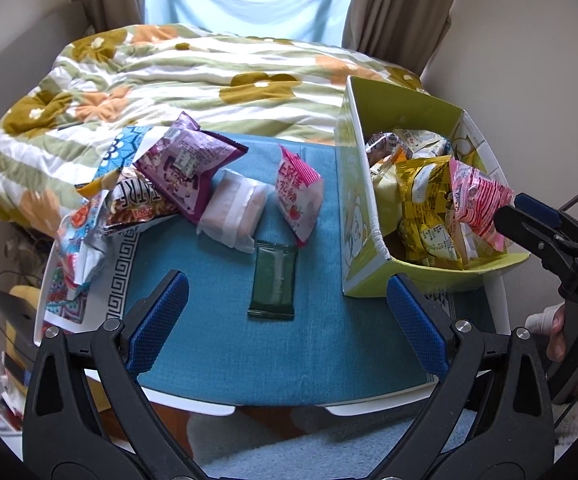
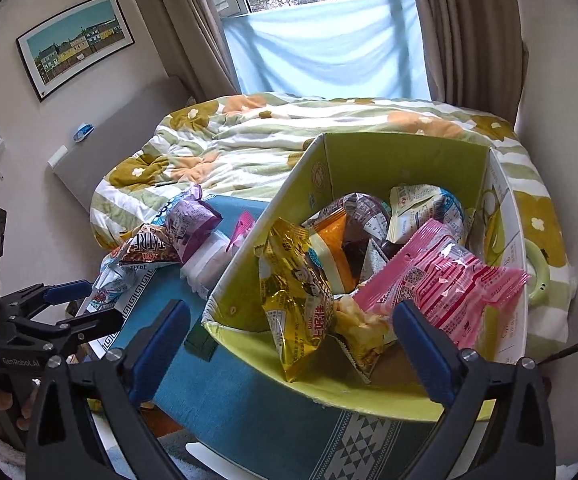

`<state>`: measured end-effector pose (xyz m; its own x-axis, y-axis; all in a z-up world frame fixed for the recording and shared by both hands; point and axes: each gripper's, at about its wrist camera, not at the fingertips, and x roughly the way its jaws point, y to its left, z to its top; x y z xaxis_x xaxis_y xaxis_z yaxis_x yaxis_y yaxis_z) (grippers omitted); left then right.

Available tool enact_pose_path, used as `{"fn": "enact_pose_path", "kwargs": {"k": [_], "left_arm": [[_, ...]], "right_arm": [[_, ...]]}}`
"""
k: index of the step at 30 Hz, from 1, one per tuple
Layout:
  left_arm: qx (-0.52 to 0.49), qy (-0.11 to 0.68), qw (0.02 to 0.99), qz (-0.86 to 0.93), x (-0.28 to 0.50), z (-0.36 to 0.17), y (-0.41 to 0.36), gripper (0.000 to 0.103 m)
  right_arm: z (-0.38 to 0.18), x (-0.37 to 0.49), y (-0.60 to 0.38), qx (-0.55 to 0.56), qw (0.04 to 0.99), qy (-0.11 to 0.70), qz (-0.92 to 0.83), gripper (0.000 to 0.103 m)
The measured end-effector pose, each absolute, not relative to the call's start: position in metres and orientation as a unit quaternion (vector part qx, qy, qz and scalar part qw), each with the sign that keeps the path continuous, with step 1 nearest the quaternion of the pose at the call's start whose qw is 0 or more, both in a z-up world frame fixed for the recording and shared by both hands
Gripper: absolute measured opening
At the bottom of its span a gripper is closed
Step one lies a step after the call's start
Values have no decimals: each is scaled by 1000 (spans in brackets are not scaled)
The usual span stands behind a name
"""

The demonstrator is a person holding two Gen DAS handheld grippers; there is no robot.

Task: Organize snacks
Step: 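Grasp the blue shrimp-chip bag with the left tool while the right tool approaches the dark green bar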

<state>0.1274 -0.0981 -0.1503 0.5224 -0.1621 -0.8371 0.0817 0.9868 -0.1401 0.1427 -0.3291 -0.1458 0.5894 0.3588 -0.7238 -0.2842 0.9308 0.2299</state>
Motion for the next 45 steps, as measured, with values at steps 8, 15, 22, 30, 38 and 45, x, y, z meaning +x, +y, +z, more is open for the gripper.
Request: {"fn": "enact_pose_path", "kwargs": {"k": [8,15,22,30,38,45], "left_arm": [[-29,480,873,-79,127,-140,-20,99],[-21,485,871,-75,133,-148,54,99],[4,491,868,-75,139,-176,107,99],[88,490,862,-96,147,-239,116,99],[135,486,860,-71,176,-281,114,99],[171,495,850,-60,197,-306,106,99]], "right_arm": [[-123,134,-278,83,906,388,146,101],[-128,138,-213,96,903,400,124,101],[-151,133,-156,93,897,425,83,101],[-204,127,-116,122,880,459,13,101],[-255,126,-107,98,859,501,-41,101],[-284,144,-110,83,851,516,-52,101]]}}
